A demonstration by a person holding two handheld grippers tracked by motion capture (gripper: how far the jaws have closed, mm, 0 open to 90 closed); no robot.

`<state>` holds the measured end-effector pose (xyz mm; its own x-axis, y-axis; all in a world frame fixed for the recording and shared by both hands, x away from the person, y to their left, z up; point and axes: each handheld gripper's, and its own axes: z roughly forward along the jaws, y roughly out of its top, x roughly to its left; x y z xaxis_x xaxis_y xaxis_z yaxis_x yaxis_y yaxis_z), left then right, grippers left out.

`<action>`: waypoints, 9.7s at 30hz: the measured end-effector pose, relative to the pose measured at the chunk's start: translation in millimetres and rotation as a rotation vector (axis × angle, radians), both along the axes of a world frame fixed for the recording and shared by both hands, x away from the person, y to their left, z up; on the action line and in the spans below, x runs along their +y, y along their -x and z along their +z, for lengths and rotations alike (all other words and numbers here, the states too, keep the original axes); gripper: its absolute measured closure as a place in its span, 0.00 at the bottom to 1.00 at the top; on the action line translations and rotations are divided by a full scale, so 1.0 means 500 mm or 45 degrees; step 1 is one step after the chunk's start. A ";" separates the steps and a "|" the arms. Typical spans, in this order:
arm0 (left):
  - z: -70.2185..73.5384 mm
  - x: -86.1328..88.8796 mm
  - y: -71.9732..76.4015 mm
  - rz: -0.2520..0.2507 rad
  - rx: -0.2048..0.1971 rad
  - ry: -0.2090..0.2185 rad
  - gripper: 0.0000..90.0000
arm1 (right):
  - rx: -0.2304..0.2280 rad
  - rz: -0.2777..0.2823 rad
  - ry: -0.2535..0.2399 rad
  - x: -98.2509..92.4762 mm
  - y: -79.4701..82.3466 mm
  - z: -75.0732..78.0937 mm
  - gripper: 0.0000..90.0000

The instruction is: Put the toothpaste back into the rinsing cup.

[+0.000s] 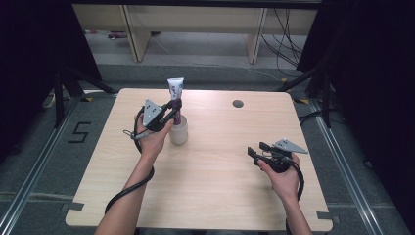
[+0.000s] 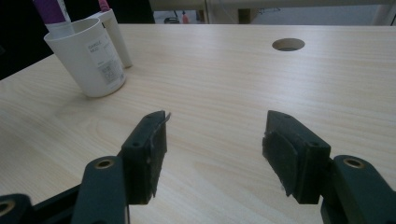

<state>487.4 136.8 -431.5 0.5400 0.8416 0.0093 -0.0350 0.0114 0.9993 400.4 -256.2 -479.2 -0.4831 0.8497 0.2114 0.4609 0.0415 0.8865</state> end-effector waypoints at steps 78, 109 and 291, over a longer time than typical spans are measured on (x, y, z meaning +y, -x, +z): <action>-0.054 -0.004 -0.014 0.019 0.103 -0.095 0.82 | -0.002 0.029 0.056 0.002 -0.002 -0.004 0.45; -0.078 0.000 -0.015 0.018 0.173 -0.117 0.82 | -0.017 0.029 0.042 0.009 -0.004 -0.011 0.44; -0.085 0.104 0.083 0.037 0.258 -0.225 0.32 | 0.039 0.030 0.051 0.020 -0.002 -0.014 0.44</action>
